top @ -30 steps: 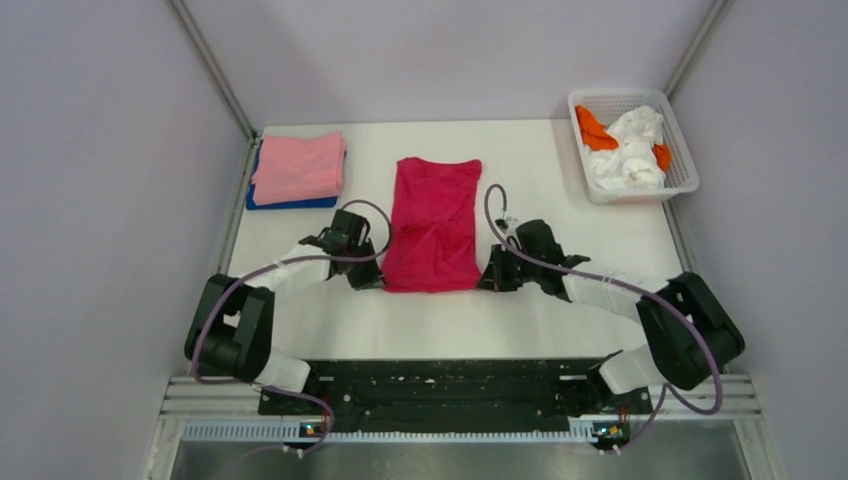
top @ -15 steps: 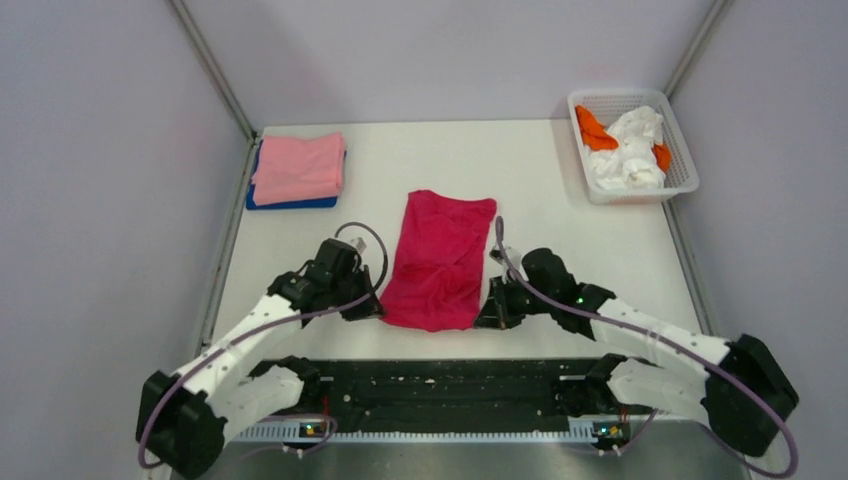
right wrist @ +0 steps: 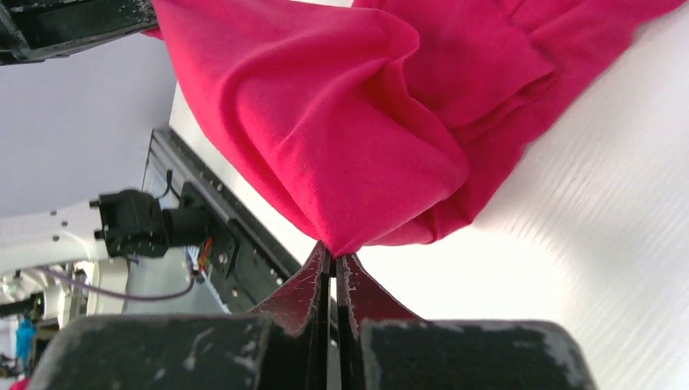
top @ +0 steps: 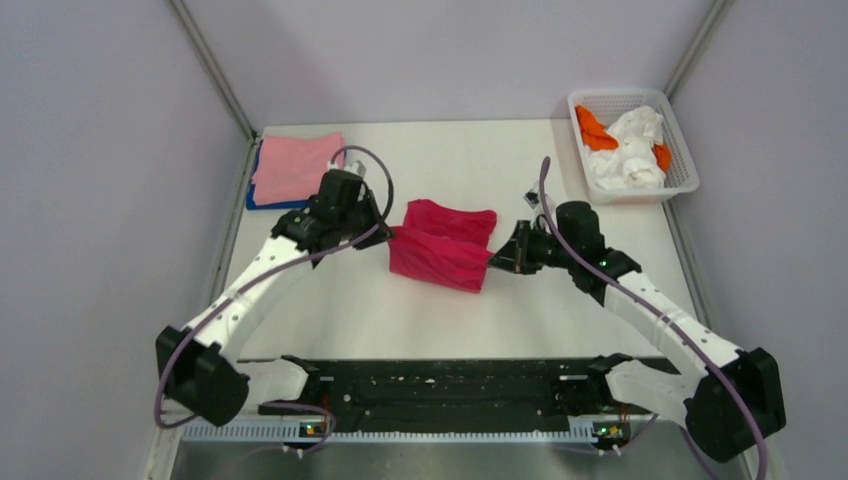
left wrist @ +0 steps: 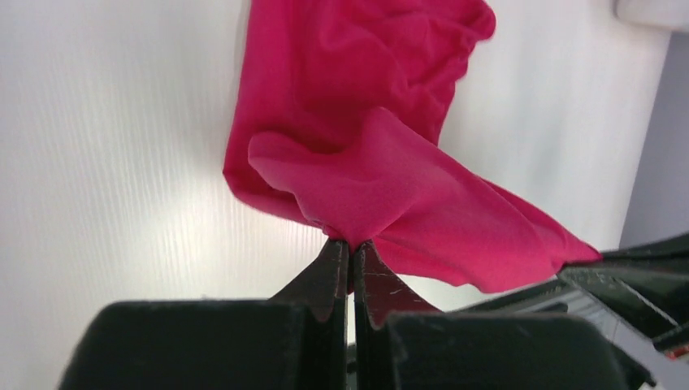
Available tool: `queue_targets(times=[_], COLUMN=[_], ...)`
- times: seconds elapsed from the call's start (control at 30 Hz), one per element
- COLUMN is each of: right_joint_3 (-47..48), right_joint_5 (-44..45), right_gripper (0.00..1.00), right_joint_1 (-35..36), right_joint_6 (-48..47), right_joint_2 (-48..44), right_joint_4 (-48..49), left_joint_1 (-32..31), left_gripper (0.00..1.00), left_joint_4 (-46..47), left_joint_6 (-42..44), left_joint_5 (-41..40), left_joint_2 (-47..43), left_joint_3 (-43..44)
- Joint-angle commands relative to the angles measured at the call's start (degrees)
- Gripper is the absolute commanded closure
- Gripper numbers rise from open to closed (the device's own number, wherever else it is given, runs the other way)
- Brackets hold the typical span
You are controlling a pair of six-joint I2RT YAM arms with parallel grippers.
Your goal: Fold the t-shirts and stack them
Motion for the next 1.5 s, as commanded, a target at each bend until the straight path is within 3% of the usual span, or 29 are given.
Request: queue_targets(times=[0.0,0.4,0.77,0.83,0.93,0.97,1.0,1.1,1.2,1.33,1.47], right_joint_3=[6.02,9.25,15.98,19.46,23.04,24.52,25.99,27.36,24.26,18.19,14.41], right_joint_5=[-1.26,-5.8,-4.27,-2.84,1.65,3.12,4.37,5.81,5.69,0.42,-7.48], right_gripper=[1.0,1.0,1.0,1.0,0.77,0.62,0.48,0.29,0.02,0.01,0.01], right_joint_1=[-4.96,-13.25,-16.15,-16.56,-17.06,-17.2,-17.3,-17.2,-16.71,-13.63,-10.63], right_joint_6=[-1.99,1.14,0.56,-0.16,-0.9,-1.71,-2.67,-3.94,-3.51,-1.97,2.66], right_joint_2=[5.7,21.18,37.35,40.74,43.53,43.83,43.92,42.08,37.62,31.75,31.26], right_joint_4=[1.06,12.79,16.88,15.32,13.41,12.16,10.3,7.35,8.79,15.18,24.12], left_joint_1=[2.05,4.71,7.16,7.5,7.82,7.86,7.85,7.94,7.85,7.44,6.69], left_gripper=[1.0,1.0,1.0,0.88,0.47,0.19,0.03,0.01,0.01,0.01,0.01], left_joint_4=[1.22,-0.78,-1.02,-1.34,-1.77,-2.13,-2.25,-2.38,2.49,10.75,13.84], left_joint_6=[2.27,6.9,9.75,10.11,11.05,11.41,11.69,11.8,11.57,9.27,7.22], left_joint_5=[-7.09,-6.33,2.2,3.51,4.97,5.11,4.78,5.27,12.02,24.0,30.27], left_joint_2=[10.85,33.06,48.96,51.32,53.46,53.59,53.42,50.86,46.78,43.87,46.29], left_joint_3=[10.81,27.98,40.23,42.62,46.38,47.49,48.24,47.95,41.95,33.66,34.52])
